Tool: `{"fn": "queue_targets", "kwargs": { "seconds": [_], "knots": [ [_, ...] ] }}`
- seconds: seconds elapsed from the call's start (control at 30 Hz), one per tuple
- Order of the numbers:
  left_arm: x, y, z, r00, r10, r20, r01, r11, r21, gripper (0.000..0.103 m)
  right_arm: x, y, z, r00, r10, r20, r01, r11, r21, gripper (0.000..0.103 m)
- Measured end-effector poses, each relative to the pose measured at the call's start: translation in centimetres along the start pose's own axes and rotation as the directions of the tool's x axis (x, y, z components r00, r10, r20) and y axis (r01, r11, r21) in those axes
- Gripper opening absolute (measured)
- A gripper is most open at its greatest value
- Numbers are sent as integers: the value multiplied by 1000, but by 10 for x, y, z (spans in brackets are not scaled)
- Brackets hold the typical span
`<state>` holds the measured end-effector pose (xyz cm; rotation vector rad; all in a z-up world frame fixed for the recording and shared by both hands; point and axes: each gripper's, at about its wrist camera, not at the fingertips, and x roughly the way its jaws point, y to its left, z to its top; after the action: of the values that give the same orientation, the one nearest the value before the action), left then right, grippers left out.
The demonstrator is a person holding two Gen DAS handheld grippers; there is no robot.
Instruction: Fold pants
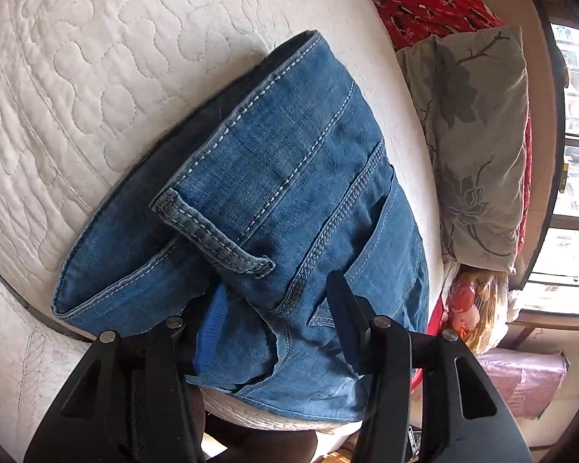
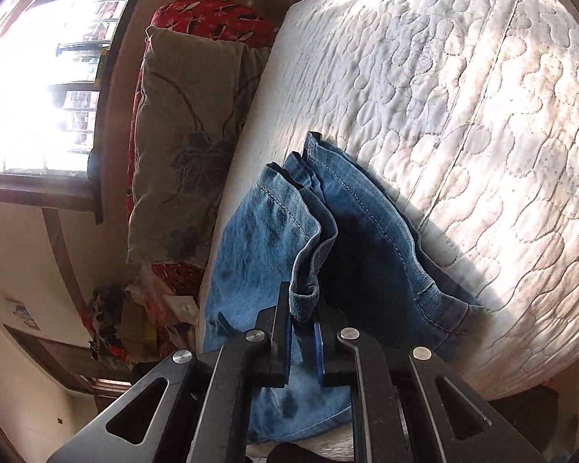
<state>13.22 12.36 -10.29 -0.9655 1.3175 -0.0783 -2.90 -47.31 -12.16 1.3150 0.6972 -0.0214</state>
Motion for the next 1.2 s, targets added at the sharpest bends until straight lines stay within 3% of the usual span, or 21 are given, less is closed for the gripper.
{"fn": "queue_targets", "kwargs": {
  "seconds": [0.07,0.1,0.13,0.2,0.4,0.67,0.73,0.8,0.87,0.93,1.03,1.07,1.17,1.2],
  "knots": [
    [2,-7,3,999,31,9,-31,999,12,43,1,1,1,1000,1,3,-1,1000,0,11],
    [-1,-13,4,999,46,27,-47,998,32,26,2,2,1,1000,4,3,-4,1000,-5,10],
    [-4,-19,5,997,73,39,-75,996,56,23,2,5,1,1000,6,6,-6,1000,-15,10],
    [-14,-29,4,995,75,70,-81,992,93,7,0,10,0,1000,17,18,-16,999,-33,8],
    [-58,-56,-15,975,68,211,-112,973,202,5,-18,29,1,995,80,53,-76,994,-79,6],
    [-115,-56,-42,957,3,290,-81,962,259,5,-51,34,-14,981,190,33,-187,979,-83,6],
    [-111,-41,-42,960,33,278,-105,963,249,5,-52,26,-20,986,165,19,-163,983,-82,6],
    [-96,-23,-36,976,47,211,-94,971,221,5,-45,10,-22,994,105,8,-104,993,-55,6],
    [-78,-8,-32,993,20,116,-39,985,169,5,-36,-8,-22,997,74,-6,-74,997,-7,6],
    [-64,1,-30,997,-16,76,6,993,119,5,-31,-15,-22,998,60,-2,-60,998,20,8],
    [-50,-1,-27,997,-42,61,36,994,105,8,-27,-16,-20,999,47,-8,-47,998,36,10],
    [-45,-3,-25,997,-53,53,47,994,96,15,-27,-16,-19,999,47,-9,-47,998,36,10],
    [-31,-6,-19,998,-45,52,42,998,51,48,-27,-12,-17,999,41,-10,-41,999,25,10],
    [-27,-6,-18,998,-31,62,29,999,36,51,-27,-11,-17,999,41,-11,-41,999,24,10]
  ]
}}
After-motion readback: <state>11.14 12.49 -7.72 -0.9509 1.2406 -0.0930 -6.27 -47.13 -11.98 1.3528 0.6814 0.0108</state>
